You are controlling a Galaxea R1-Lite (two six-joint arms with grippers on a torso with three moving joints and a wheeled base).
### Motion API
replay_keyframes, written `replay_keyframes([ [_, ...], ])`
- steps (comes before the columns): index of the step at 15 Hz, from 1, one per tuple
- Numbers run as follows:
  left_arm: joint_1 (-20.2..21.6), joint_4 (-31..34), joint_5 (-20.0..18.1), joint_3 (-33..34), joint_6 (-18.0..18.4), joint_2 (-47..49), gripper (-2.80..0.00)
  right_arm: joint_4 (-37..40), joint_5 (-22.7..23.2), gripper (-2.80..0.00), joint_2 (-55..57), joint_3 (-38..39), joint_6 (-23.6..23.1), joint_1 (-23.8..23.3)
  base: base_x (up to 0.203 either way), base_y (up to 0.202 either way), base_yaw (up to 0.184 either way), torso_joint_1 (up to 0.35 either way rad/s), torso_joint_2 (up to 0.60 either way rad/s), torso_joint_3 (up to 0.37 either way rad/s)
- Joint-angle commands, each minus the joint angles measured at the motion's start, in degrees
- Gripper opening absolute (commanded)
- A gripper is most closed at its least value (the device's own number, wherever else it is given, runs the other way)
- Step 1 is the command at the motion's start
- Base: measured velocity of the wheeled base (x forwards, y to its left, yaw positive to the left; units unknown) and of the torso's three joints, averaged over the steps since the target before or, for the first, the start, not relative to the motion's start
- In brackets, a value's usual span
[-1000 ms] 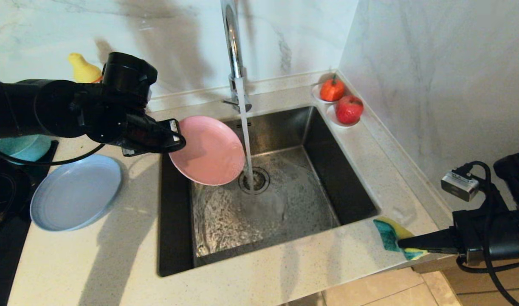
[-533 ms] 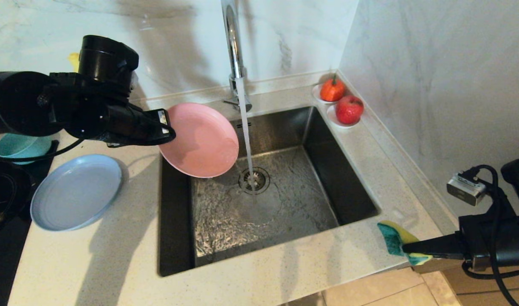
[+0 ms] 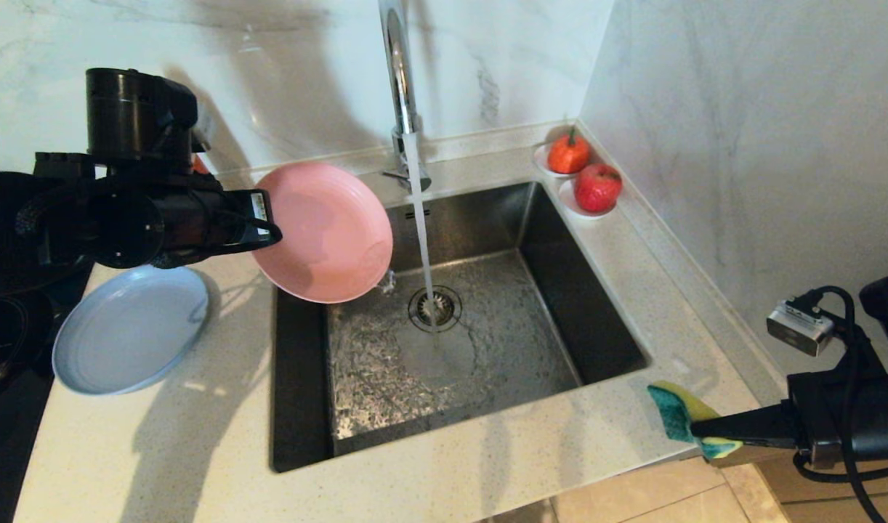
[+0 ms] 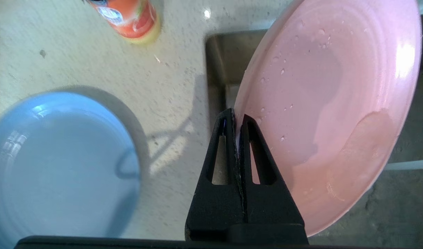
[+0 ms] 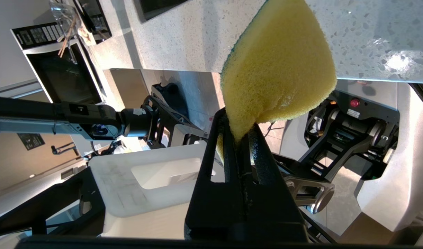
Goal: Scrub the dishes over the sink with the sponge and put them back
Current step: Rinse the plate
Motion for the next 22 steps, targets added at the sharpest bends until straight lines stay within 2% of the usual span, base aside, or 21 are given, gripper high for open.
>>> replay_keyframes([
  [1,-0.02,-2.64,0.6,1.75,3.06,-0.95,-2.8,0.09,0.12,-2.8,0.1,0.17,0.09,-0.07,0.0,0.0,0.0,0.0,0.0,0.0],
  [6,-0.01,-18.81,3.37,9.18,16.76,-0.4,-2.8,-0.58,-0.24,-2.8,1.13,0.61,-0.02,0.01,0.0,0.0,0.0,0.0,0.0,0.0],
  [7,-0.01,-21.46,3.44,10.25,18.57,-0.25,-2.8,-0.56,-0.27,-2.8,1.19,0.56,-0.08,0.01,0.0,0.0,0.0,0.0,0.0,0.0],
  [10,-0.06,-25.33,3.46,11.77,20.79,0.04,-2.8,-0.61,-0.27,-2.8,1.28,0.56,-0.17,0.01,0.0,0.0,0.0,0.0,0.0,0.0],
  [11,-0.08,-28.73,3.37,13.1,21.71,-0.02,-2.8,-0.61,-0.27,-2.8,1.37,0.64,-0.12,0.01,0.0,0.0,0.0,0.0,0.0,0.0],
  [15,-0.02,-48.76,2.91,22.51,31.12,0.81,-2.8,-0.57,-0.27,-2.8,1.46,0.32,-0.17,0.1,0.0,0.0,0.0,0.0,0.0,0.0],
  [16,-0.01,-50.37,2.85,23.06,31.98,1.11,-2.8,-0.61,-0.27,-2.8,1.72,0.2,-0.17,0.1,0.0,0.0,0.0,0.0,0.0,0.0],
  [22,0.01,-50.33,2.96,23.1,32.02,-2.1,-2.8,-0.61,-0.62,-2.8,1.85,0.38,-0.35,0.11,0.0,0.0,0.0,0.0,0.0,0.0],
])
